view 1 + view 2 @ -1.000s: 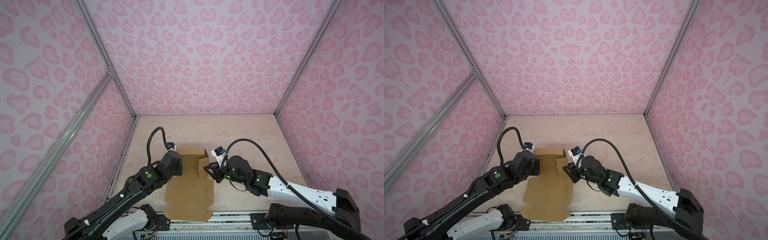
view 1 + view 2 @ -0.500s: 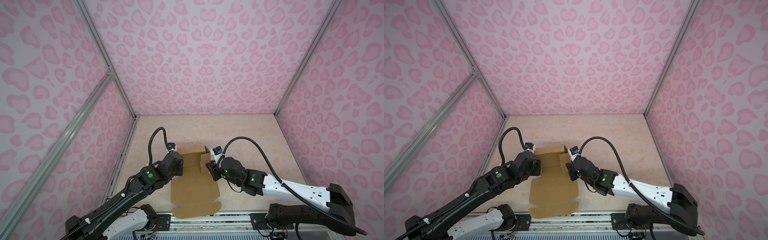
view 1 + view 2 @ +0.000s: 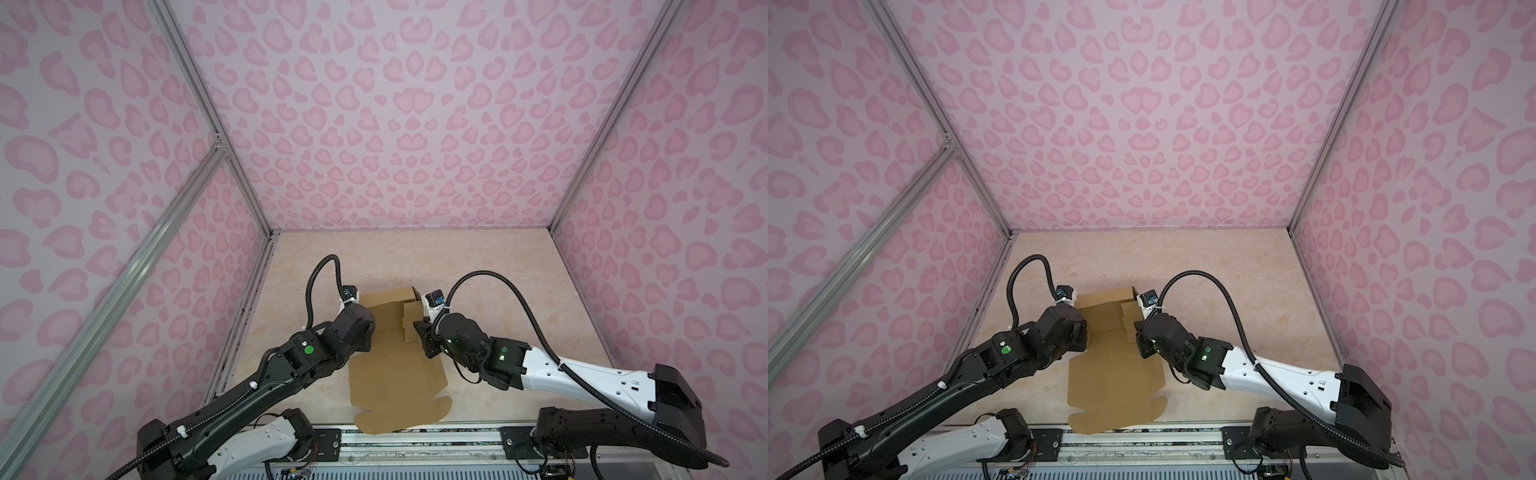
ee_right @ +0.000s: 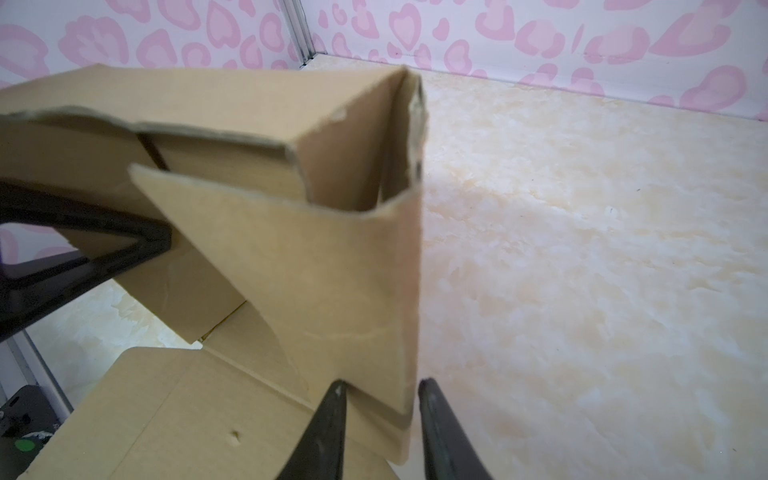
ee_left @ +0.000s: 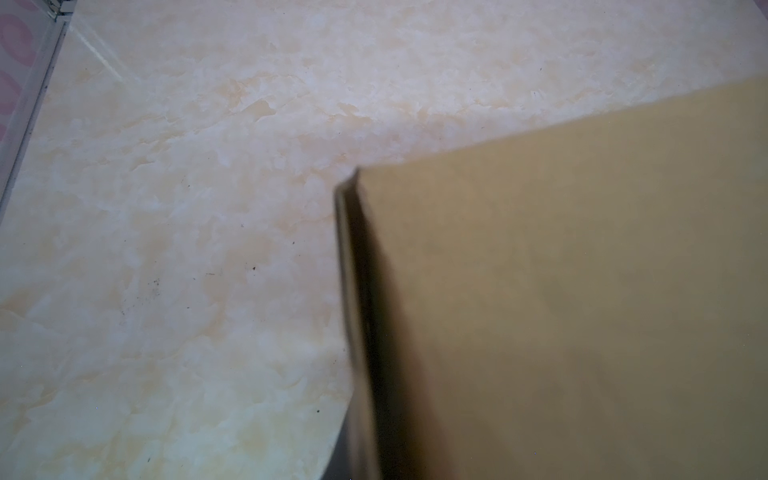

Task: Fold the paper box

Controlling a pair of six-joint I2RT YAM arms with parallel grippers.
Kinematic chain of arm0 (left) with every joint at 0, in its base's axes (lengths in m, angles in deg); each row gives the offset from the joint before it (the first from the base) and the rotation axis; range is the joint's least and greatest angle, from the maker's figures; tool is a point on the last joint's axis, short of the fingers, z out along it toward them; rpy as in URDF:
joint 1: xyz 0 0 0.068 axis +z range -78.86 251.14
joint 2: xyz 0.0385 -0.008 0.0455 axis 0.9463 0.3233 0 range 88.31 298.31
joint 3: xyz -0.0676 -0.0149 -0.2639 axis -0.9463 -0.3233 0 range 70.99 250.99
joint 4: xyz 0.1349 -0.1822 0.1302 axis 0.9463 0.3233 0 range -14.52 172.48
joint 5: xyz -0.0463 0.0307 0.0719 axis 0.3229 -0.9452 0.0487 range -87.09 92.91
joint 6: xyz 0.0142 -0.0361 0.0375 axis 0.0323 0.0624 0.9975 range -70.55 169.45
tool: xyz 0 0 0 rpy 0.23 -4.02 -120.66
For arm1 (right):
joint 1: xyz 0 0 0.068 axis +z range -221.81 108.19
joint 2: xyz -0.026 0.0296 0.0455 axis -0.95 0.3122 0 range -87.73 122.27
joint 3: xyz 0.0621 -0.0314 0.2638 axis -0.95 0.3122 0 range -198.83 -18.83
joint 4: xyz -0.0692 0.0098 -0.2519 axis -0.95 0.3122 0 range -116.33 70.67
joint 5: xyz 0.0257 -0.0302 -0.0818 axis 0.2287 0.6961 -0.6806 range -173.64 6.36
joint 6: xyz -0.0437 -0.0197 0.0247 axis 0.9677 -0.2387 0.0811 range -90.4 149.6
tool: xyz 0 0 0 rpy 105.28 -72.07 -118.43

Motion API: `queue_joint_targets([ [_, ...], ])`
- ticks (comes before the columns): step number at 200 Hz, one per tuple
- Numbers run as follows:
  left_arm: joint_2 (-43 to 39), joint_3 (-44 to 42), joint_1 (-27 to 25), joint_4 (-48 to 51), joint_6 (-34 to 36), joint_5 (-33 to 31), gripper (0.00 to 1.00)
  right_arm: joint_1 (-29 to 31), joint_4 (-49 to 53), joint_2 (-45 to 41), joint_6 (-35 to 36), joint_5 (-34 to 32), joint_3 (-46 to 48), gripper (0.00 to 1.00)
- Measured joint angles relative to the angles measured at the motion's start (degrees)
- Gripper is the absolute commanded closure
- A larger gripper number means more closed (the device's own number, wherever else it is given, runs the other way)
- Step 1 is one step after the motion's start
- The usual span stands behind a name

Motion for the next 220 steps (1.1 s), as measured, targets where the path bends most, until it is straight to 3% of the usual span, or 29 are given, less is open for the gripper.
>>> queue_joint_targets([
  [67,-0.22,0.09,-0.79,-0.46,0.02,0.74,0.96,-4.20,-4.85,-1.49,0.42,4.15,4.15,0.64],
  [114,-0.66,0.17,-1.05,-0.83,-0.44,0.87,0.96,-5.18,-7.23,-2.16,1.14,7.82,4.55,0.76],
  [192,3.30,3.98,-3.28,0.55,-4.04,-3.65,0.96,3.76,16.57,10.19,-5.22,-16.74,-15.67,1.00],
  [220,4.57,4.61,-3.52,0.92,-4.90,-3.76,0.96,5.64,21.73,13.40,-7.89,-22.88,-18.78,1.00],
])
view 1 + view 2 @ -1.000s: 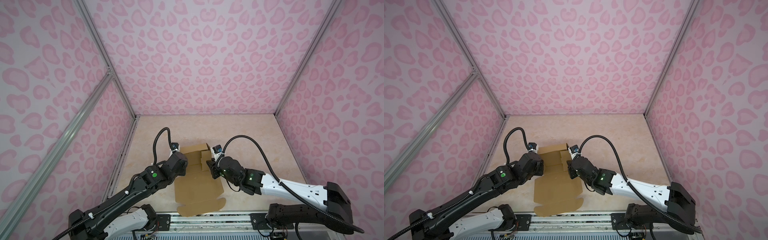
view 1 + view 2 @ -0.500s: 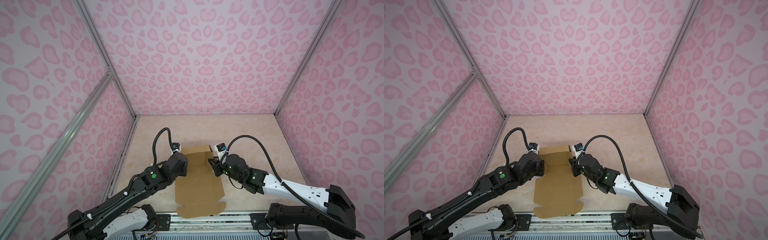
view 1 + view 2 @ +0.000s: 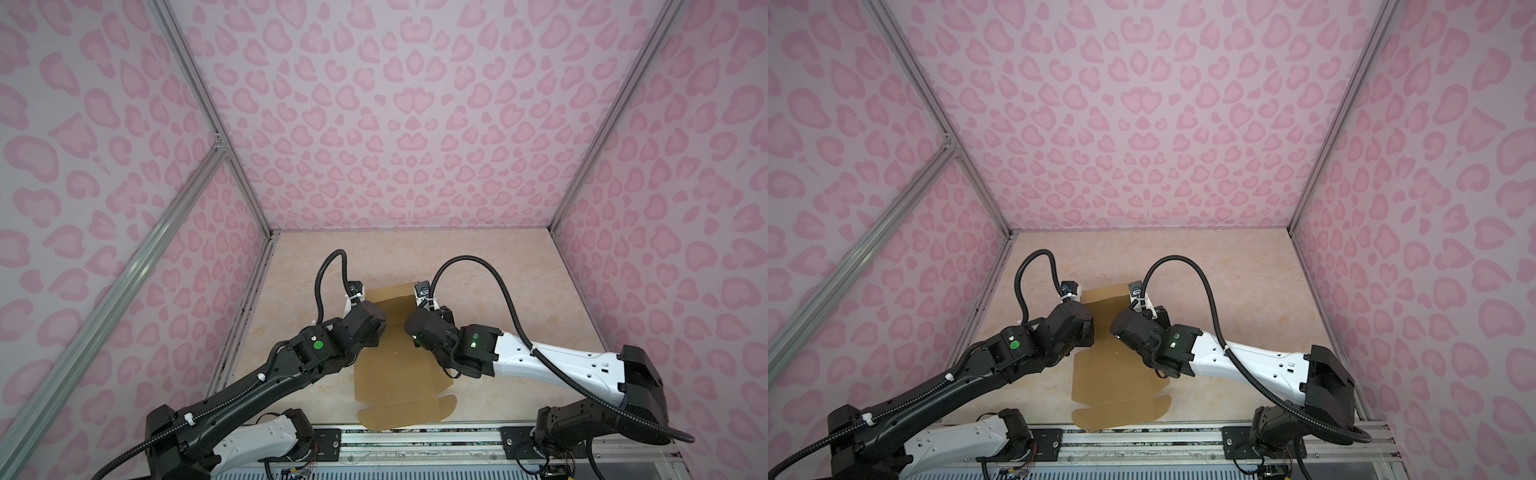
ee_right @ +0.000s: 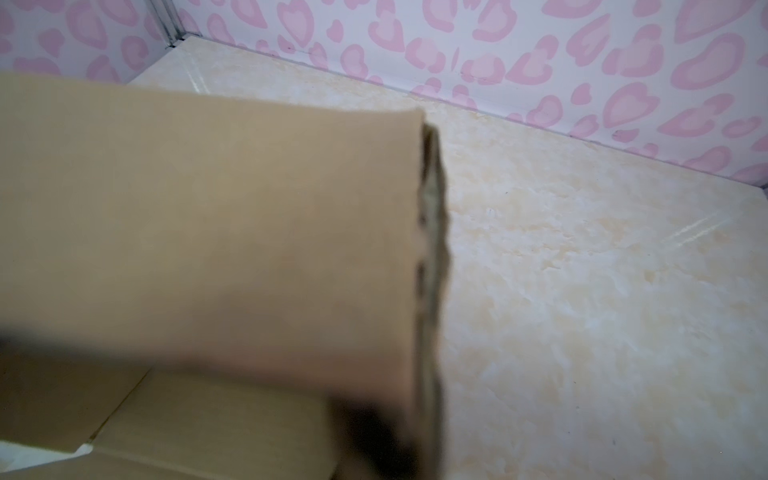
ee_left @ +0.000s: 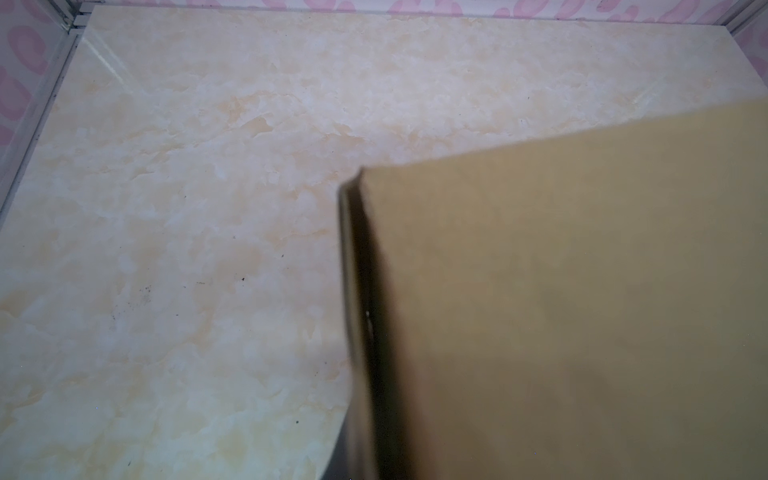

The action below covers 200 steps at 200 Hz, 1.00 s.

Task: Fold the paper box

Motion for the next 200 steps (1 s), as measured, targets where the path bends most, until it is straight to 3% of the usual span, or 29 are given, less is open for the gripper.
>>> queue_joint_targets([
  [77,1.75,1.18,-0.15,0.37,-1.92,-0.50,0.96,2.47,3.98,2.49,-3.69,-6.67,-2.36,1.00],
  [200,1.62,1.27,-1.16,0.35,-4.15,-2.03,0.97,2.91,6.27,4.11,-8.07,-8.20,-4.37,1.00],
])
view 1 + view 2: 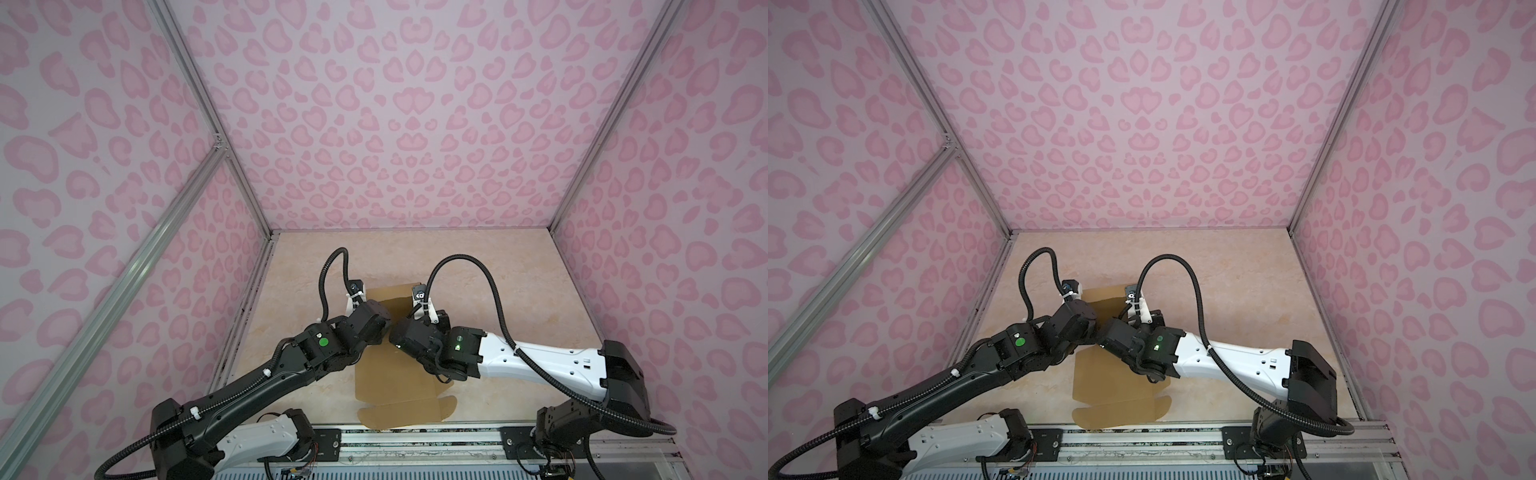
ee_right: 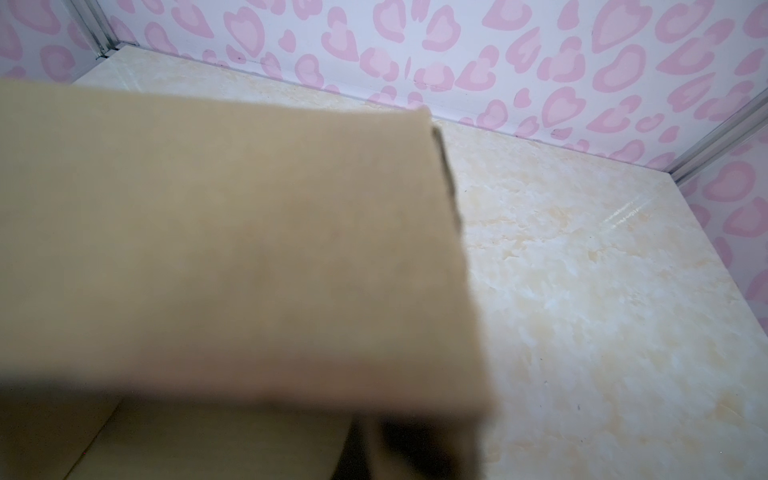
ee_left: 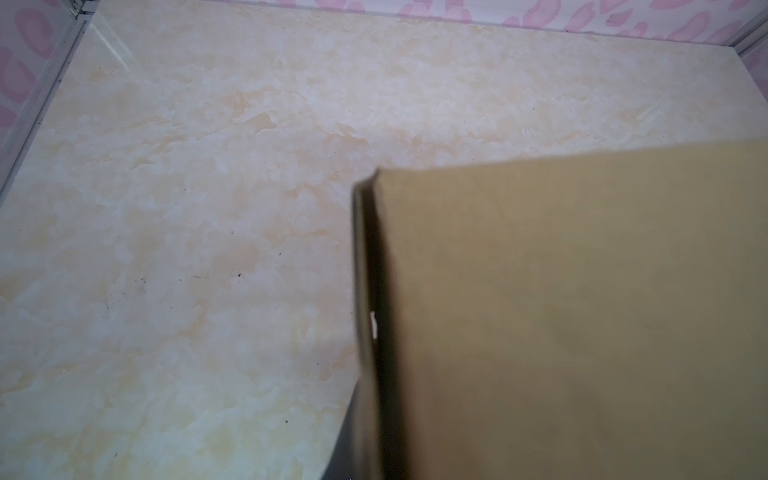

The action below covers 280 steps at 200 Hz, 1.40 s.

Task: Fold the paper box

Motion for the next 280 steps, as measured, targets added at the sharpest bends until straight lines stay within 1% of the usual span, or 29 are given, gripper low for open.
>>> queue_joint_targets([
  [47,0.17,-0.02,-0.87,0.02,-0.48,-1.31,0.97,-0.02,-0.02,0.37,-0.26,-0.55,0.00,1.00],
  [88,0.81,-0.02,-1.29,0.11,-1.25,-1.95,0.97,-0.02,1.84,1.88,-1.97,-1.53,-1.44,1.00],
  [169,0.79,-0.02,-1.33,-0.02,-1.42,-1.90,0.97,-1.25,2.69,2.03,-3.91,-0.55,-1.79,1.00],
  [186,0.90,0.00,-1.33,0.04,-1.53,-1.92,0.97,-1.40,4.85,3.65,-5.62,-0.98,-3.78,1.00],
  [209,1.09,0.42,-1.18,-0.13,-1.81,-1.46,0.97,-1.46,9.60,6.19,-9.77,-2.03,-6.97,1.00],
  [233,1.11,0.70,-1.16,-1.11,-1.81,-0.87,0.97,-1.31,12.92,6.71,-12.94,-3.39,-8.13,1.00],
  [260,1.16,0.70,-1.25,-1.31,-1.79,-0.81,0.97,-1.25,13.16,6.36,-14.10,-3.37,-7.65,1.00],
  [280,1.22,0.70,-1.40,-0.85,-1.81,-0.83,0.97,-1.36,11.06,5.05,-13.81,-2.34,-5.86,1.00],
])
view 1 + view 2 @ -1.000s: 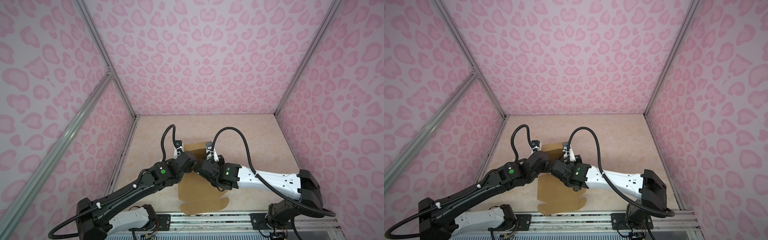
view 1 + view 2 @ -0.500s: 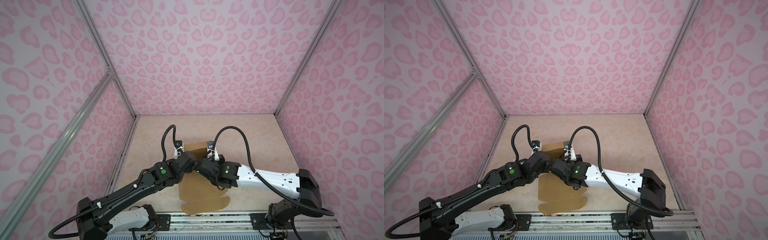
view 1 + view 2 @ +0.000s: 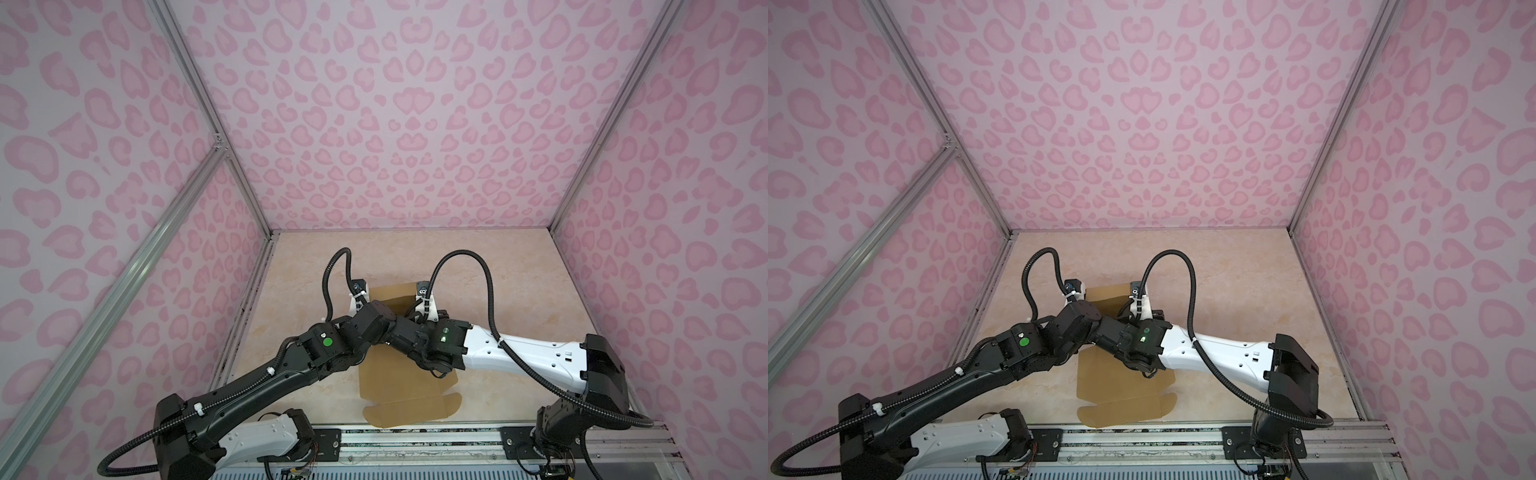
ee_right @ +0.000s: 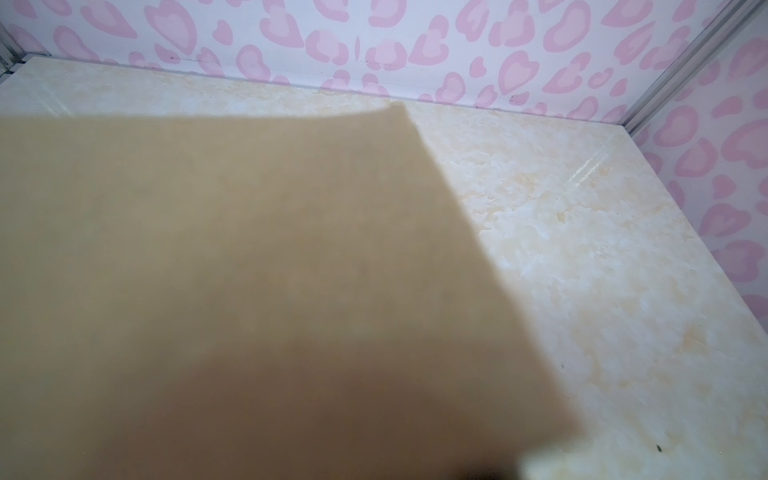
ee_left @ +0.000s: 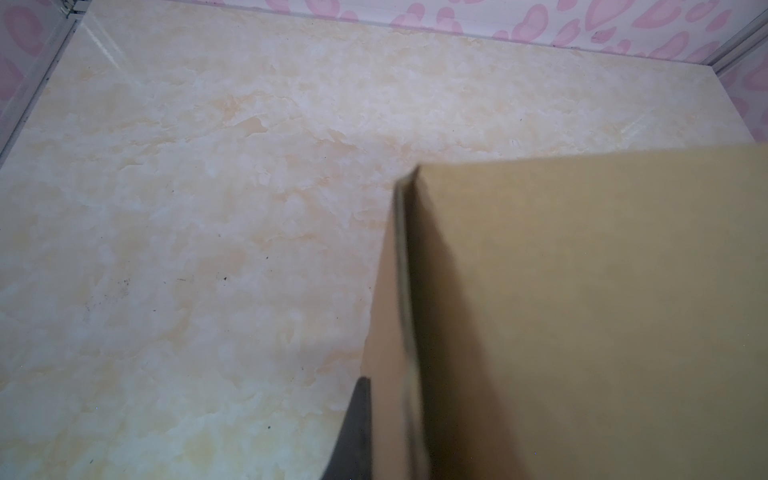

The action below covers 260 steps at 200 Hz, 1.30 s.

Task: Fold the paper box

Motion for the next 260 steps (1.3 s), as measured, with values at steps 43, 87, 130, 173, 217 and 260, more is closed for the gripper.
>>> queue_joint_targets([
  [43,0.00,0.00,0.00,0.63,0.00,-0.26,0.97,-0.39,-5.44,-3.08,3.15,3.39,3.54,1.00],
  [87,0.33,0.04,0.00,1.22,0.00,-0.50,0.97,-1.22,-6.78,-3.54,4.26,6.43,3.82,1.00],
  [130,0.42,0.15,0.00,1.27,0.00,-0.66,0.96,-1.22,-6.80,-4.17,4.28,7.32,3.96,0.88],
  [173,0.42,0.24,-0.07,0.96,0.00,-0.74,0.96,-1.14,-7.39,-5.49,4.31,9.22,5.09,0.75],
  [217,0.85,0.28,-0.20,0.85,-0.04,-0.66,0.96,-0.74,-8.11,-6.56,4.26,10.34,5.49,0.64],
  [260,1.60,0.48,-0.20,0.83,-0.26,-0.81,0.96,0.52,-8.22,-8.37,4.26,11.58,6.08,0.56],
])
